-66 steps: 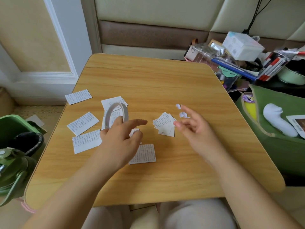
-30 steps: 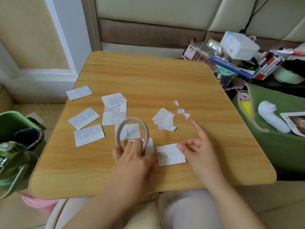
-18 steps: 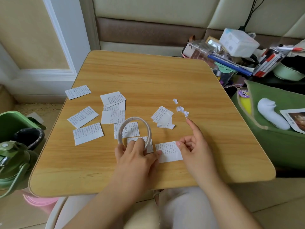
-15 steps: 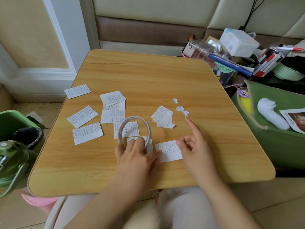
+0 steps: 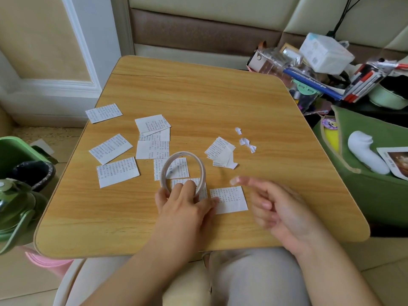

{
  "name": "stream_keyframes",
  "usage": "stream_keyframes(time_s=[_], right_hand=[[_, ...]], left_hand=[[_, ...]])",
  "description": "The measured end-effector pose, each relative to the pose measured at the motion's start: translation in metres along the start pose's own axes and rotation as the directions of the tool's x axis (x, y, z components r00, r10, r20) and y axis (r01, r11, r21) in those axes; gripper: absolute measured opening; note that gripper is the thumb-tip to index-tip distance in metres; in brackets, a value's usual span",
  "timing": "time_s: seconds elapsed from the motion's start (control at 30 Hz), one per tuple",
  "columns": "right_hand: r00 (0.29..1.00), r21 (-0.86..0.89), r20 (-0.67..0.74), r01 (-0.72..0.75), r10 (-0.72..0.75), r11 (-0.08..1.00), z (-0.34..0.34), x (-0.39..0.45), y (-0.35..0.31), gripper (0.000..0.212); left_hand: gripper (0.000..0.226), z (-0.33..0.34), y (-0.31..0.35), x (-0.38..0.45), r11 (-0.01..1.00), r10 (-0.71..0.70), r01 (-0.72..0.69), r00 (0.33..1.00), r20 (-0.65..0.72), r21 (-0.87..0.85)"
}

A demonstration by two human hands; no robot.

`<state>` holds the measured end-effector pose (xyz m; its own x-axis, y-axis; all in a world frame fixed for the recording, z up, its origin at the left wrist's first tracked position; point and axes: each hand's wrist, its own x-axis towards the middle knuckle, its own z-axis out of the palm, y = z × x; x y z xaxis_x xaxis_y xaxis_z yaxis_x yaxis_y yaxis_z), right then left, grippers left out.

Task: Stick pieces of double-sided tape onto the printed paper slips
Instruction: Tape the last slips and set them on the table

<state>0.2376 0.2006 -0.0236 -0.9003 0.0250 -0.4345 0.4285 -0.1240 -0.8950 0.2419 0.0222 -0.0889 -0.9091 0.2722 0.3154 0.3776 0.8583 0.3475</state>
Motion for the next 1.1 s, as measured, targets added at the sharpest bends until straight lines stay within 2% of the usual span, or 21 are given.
stream_keyframes(time_s=[0.07,0.17,0.4,0.63,0.87,0.97,1.1], right_hand=[[0.991,-0.020,0.041,-0.127,0.128,0.992,0.001,-0.003,0.001,0.032],[0.984,-0.065,0.021,-0.174,0.176,0.983,0.006,-0.001,0.006,0.030],[0.989,-0.172,-0.035,-0.146,0.142,0.974,0.011,-0.002,0.012,0.028],[0.992,-0.353,-0.082,-0.115,0.091,0.929,0.009,-0.003,0.021,0.038],[0.994,-0.391,-0.081,-0.093,0.067,0.916,0.011,-0.004,0.020,0.038],[0.994,-0.393,-0.084,-0.095,0.067,0.915,0.011,-0.003,0.020,0.038],[0.995,-0.397,-0.089,-0.086,0.055,0.914,0.013,-0.003,0.021,0.037]], left_hand=[[0.032,0.000,0.000,0.000,1.000,0.002,-0.002,1.000,0.007,0.000],[0.033,-0.002,0.001,0.001,1.000,0.001,-0.001,1.000,0.018,-0.001],[0.033,-0.001,0.002,0.000,1.000,0.000,0.000,1.000,0.011,0.000],[0.033,-0.003,0.002,0.001,1.000,-0.009,0.009,1.000,0.009,-0.016],[0.032,-0.003,0.003,0.004,1.000,-0.016,0.016,1.000,0.019,0.007],[0.035,-0.006,0.001,0.006,0.999,0.031,-0.032,0.999,0.038,0.028],[0.036,-0.007,0.002,0.008,0.984,0.168,-0.172,0.983,0.068,0.044]])
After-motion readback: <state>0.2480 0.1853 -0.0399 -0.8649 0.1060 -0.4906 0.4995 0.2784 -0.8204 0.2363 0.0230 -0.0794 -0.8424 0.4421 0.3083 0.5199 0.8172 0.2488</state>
